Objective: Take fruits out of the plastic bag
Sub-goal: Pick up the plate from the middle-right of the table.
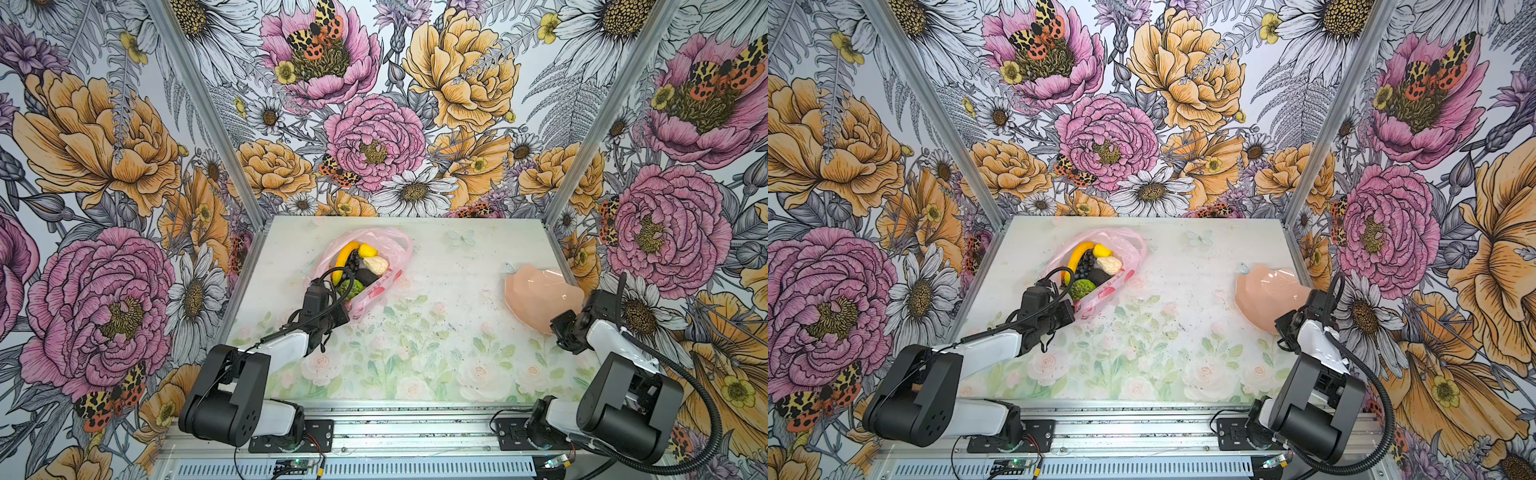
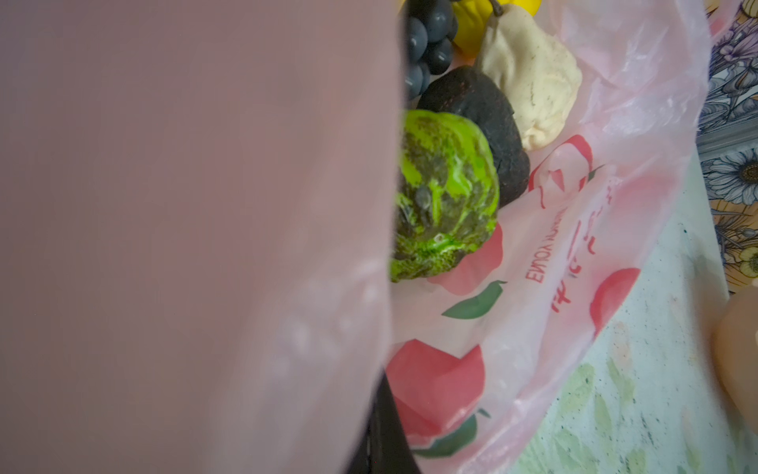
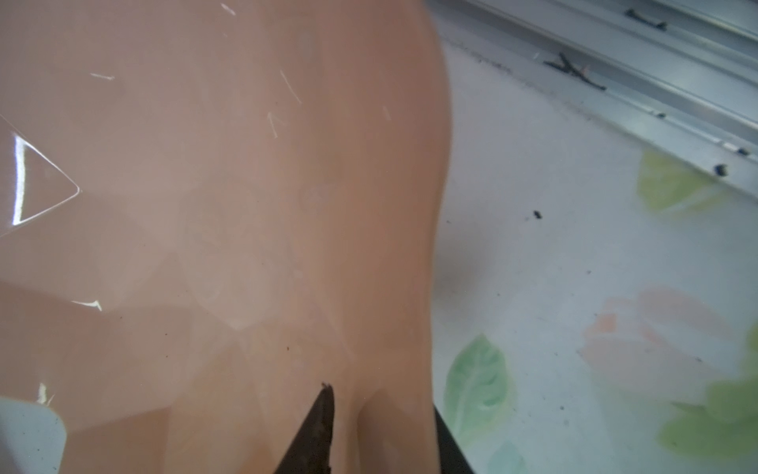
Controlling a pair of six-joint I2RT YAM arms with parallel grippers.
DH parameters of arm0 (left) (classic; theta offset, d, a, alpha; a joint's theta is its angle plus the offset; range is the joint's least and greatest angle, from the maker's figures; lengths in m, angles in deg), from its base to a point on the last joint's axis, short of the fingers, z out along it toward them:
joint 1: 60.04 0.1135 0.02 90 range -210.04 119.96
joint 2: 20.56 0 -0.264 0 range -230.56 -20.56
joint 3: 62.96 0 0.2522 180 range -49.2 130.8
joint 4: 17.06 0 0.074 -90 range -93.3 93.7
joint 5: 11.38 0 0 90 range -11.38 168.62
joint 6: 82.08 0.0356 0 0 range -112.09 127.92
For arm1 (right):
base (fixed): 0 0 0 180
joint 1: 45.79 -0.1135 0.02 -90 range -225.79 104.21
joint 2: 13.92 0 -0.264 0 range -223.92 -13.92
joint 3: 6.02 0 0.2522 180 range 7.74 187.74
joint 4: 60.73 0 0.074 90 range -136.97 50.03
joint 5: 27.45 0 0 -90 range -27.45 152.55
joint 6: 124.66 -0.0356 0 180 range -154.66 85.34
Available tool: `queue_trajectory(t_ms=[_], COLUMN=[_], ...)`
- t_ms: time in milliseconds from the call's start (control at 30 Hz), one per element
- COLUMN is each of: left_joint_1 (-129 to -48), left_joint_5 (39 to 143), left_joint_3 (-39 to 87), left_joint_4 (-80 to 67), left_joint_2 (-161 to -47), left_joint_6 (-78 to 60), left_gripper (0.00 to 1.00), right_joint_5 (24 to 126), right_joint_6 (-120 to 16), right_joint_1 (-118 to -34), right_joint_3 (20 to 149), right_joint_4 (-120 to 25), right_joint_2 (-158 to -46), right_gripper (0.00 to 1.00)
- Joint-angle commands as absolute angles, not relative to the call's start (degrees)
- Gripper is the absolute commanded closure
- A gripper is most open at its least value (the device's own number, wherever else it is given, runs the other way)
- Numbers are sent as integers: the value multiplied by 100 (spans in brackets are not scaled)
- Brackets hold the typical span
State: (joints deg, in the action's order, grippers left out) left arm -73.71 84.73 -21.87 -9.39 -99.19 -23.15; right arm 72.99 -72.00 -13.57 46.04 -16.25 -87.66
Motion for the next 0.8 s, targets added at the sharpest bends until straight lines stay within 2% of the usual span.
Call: queue_trajectory(t_ms=[0, 300, 533, 767], left_joint_1=[-7322, -7319, -7321, -7322], left_joint_5=[8618, 8582, 8583, 8571], left_joint_3=[-2272, -2298, -2310, -2294], left_joint_4=[-1143, -1191, -1191, -1172], left_joint_2=[-9966, -9957, -9939, -9948], left_joint_6=[-2240, -2238, -2243, -2249], left_gripper=[100, 100, 100, 100], right_joint_5=[7488, 7686, 8117, 9008], right_joint_6=[-7261, -7433, -7552, -7576], right_joint_1=[-1345, -1690, -2158, -2940], right_joint_3=[4505, 4344, 4307, 4267], right_joint_4=[-1862, -1953, -1995, -2207], right_joint_2=[-8745, -8513, -8342, -8062], right_gripper=[73, 88, 95, 95])
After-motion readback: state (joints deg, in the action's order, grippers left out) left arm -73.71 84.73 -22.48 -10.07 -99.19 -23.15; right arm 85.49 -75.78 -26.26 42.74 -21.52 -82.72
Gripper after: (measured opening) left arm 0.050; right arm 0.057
